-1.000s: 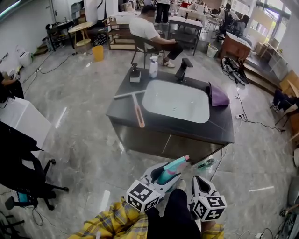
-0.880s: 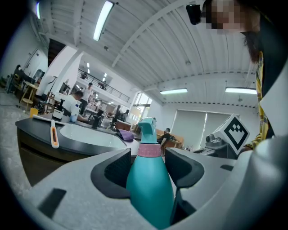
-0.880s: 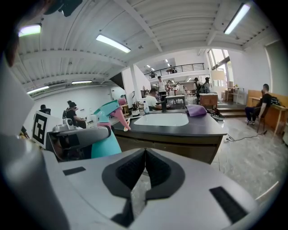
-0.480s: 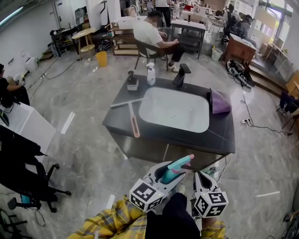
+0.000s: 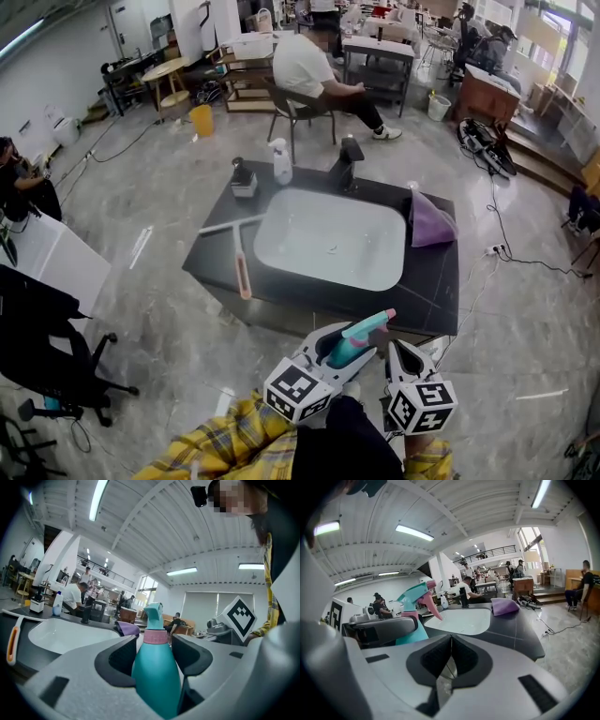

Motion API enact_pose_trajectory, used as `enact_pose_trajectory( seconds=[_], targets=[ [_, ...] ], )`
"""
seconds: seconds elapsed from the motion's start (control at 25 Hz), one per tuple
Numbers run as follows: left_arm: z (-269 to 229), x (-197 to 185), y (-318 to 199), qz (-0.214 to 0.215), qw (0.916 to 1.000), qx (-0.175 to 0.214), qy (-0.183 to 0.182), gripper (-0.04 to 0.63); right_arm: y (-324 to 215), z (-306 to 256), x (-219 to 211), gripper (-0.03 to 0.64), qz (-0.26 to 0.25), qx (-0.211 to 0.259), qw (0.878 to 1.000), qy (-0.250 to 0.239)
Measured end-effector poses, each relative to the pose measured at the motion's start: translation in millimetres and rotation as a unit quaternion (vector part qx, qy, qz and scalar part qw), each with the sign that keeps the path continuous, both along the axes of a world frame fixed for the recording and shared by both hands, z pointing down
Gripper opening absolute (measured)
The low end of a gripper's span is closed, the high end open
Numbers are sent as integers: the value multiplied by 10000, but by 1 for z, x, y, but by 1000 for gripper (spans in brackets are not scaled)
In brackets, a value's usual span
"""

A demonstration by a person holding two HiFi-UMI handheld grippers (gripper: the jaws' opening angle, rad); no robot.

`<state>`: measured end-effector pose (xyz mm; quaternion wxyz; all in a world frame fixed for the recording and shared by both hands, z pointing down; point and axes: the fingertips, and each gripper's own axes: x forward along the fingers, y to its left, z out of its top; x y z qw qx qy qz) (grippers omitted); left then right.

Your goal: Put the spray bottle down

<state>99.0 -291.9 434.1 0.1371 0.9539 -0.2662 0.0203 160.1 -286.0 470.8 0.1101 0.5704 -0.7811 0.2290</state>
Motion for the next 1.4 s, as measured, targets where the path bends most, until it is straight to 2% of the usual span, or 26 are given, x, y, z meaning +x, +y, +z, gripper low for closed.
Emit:
enact_pose_trajectory(
  seconds=[0.56,1.04,1.4],
  targets=[
    [-12,90,-78,-23,9996,290,5,229,-69,-2,79,6,-49,46,9999,-97],
    [4,146,-137,-90,9990,425,-35,229,-118,11,133,6,-8,5,10000,-76],
    [15,178,-170,-140,9982,572,-101,229,-134,25,160,6,30,-126,9999,-78]
  ],
)
